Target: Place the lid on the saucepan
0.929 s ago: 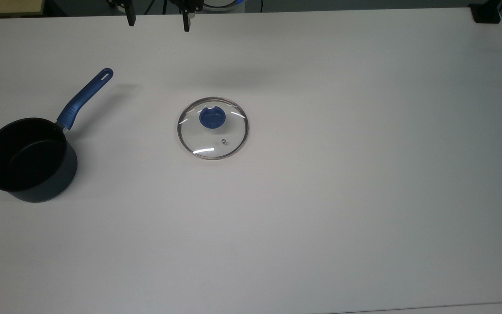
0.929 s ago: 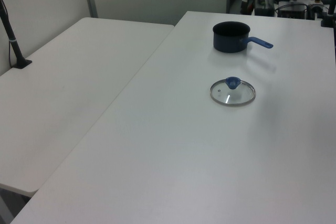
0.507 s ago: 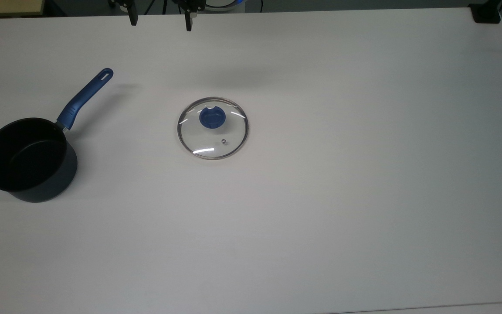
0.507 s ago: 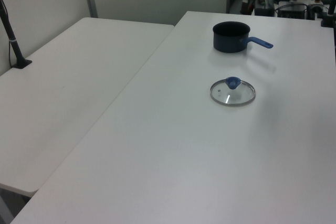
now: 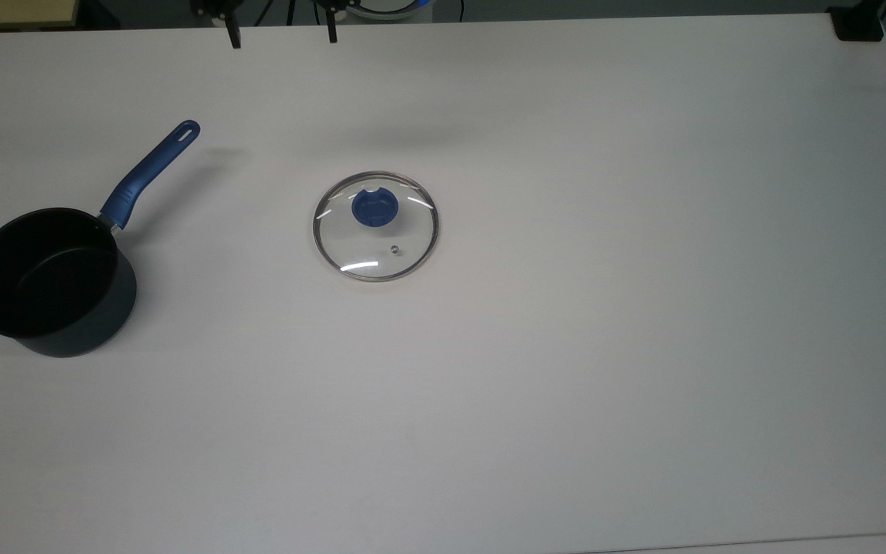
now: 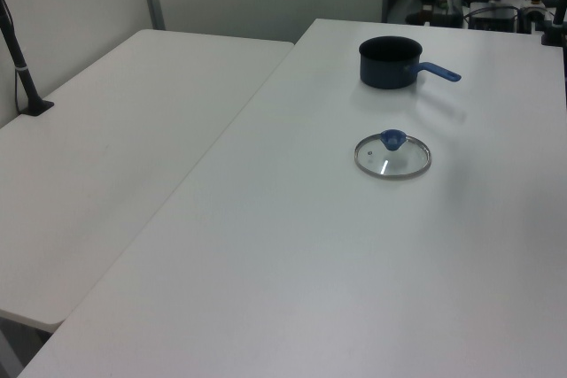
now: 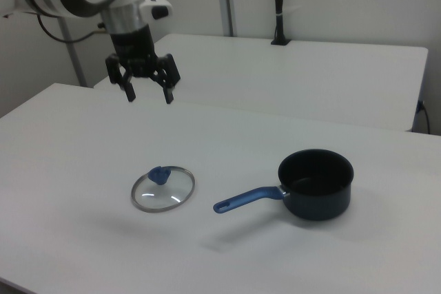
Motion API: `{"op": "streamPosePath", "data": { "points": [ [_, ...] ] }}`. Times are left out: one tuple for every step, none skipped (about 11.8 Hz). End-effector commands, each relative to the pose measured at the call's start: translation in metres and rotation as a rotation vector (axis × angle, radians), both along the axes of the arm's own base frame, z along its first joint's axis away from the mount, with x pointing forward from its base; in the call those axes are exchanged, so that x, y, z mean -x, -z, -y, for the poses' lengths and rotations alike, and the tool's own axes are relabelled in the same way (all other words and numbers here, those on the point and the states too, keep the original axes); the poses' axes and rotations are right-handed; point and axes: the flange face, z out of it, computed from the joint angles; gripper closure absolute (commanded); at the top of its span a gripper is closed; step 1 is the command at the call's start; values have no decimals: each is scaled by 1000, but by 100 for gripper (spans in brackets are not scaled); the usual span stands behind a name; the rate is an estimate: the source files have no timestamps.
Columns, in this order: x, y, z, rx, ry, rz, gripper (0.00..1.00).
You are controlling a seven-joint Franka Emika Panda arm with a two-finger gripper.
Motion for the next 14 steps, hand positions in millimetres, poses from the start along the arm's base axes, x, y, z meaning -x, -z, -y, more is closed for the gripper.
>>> {"op": "streamPosePath", "data": {
  "points": [
    [-5, 56, 1, 27, -74, -122, 4],
    [-12, 88, -6, 24, 20, -160, 7],
    [-20, 119, -28, 30, 143, -167, 0],
    [-25, 145, -49, 27, 245, -129, 0],
    [-31, 174, -59, 19, 315, -100, 0],
    [-40, 201, -73, 18, 333, -99, 0],
    [-46, 224, -82, 17, 326, -109, 0],
    [-52, 247, -88, 10, 318, -111, 0],
    [-56, 262, -95, 3, 306, -101, 0],
    [-60, 267, -94, 7, 300, -85, 0],
    [-62, 264, -88, 22, 295, -69, 0],
    [-62, 264, -87, 24, 294, -66, 0],
    [-62, 263, -87, 24, 294, -66, 0],
    [-62, 257, -85, 24, 298, -60, 0]
  ]
}}
